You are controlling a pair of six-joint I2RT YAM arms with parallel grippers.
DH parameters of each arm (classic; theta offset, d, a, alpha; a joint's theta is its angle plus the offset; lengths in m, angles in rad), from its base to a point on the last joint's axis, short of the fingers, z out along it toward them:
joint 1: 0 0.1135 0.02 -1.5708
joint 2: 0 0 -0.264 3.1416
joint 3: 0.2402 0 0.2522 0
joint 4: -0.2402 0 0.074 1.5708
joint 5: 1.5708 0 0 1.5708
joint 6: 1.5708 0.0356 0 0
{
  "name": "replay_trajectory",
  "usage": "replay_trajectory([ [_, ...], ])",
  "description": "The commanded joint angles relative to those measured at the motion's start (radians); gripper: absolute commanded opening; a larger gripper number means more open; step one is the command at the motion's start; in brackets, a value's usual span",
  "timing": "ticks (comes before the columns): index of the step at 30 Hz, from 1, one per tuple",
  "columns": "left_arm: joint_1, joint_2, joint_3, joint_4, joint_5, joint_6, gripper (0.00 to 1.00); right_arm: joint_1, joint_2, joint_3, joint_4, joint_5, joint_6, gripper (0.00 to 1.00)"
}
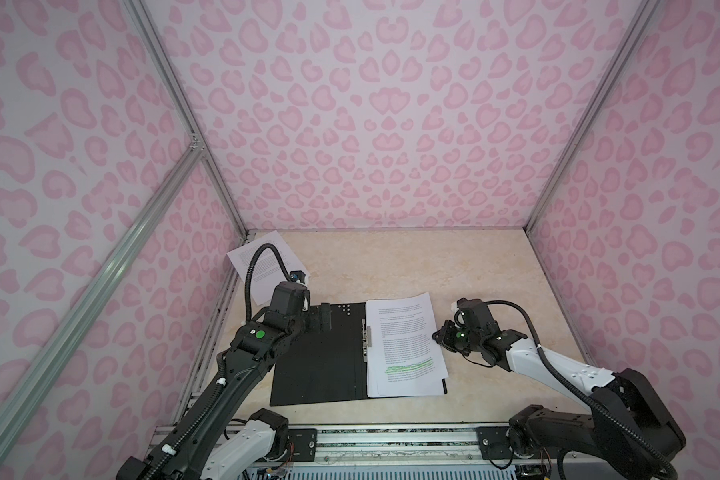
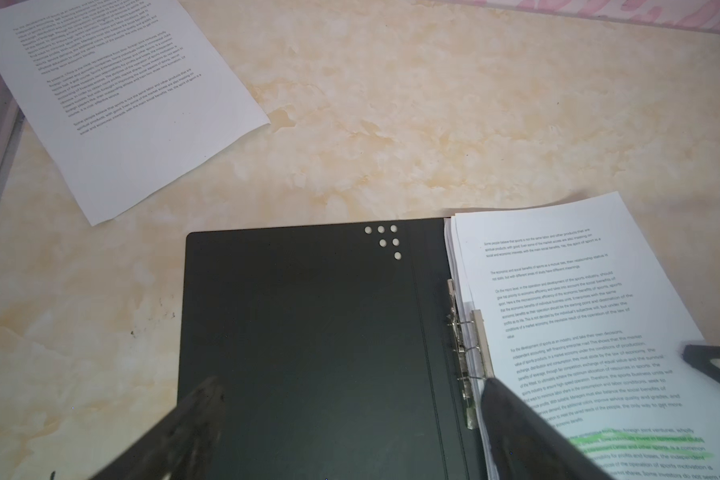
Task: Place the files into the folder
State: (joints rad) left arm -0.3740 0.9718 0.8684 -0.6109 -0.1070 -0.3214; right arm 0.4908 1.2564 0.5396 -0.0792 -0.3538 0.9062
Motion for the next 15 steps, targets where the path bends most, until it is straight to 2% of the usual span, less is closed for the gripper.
replay_trajectory([
  [1, 0.005, 0.006, 0.009, 0.027, 0.024, 0.002, 0.97, 0.019, -0.001, -0.004, 0.027, 0.058, 0.047, 0.0],
  [15, 0.017, -0.002, 0.003, 0.031, 0.035, -0.001, 0.97, 0.057, 0.003, -0.019, 0.034, 0.06, 0.072, 0.0],
])
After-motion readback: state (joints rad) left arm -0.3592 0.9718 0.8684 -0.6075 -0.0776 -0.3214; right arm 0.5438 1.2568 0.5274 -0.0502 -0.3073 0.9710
